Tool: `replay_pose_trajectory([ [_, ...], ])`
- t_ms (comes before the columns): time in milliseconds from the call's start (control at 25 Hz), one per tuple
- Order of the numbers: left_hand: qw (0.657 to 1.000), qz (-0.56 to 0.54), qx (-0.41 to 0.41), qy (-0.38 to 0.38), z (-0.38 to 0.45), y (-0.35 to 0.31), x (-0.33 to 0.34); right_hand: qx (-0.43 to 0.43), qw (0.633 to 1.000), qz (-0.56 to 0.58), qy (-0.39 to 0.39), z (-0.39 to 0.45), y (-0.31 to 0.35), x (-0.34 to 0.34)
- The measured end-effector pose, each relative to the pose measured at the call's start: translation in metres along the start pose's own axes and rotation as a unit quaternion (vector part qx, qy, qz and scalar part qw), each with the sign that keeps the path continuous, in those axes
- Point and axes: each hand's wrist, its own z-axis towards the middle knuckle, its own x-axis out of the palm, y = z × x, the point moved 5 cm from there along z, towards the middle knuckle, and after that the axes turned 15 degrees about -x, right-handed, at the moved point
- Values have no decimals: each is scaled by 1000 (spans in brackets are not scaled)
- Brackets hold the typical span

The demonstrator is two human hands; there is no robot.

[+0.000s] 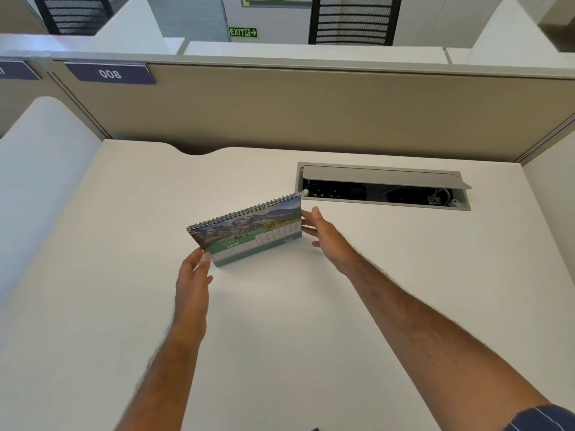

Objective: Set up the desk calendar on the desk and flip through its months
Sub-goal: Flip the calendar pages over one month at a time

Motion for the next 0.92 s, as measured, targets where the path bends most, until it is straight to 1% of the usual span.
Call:
replay_pose_trajectory([
  [200, 999, 30, 8, -43, 3, -9, -7, -1, 1000, -8, -2, 3, 2, 0],
  [360, 1000, 13, 15, -15, 5, -16, -5, 1, 1000, -15, 3, 3, 1, 1],
  [520, 999, 32, 0, 19, 11, -20, -9, 2, 1000, -24, 10, 4, -2, -1],
  [640, 997, 57, 17, 55, 15, -26, -5, 2, 1000, -25, 11, 7, -6, -1],
  [920, 997, 50, 39, 54, 22, -37, 7, -11, 999, -33, 12, 18, -7, -3],
])
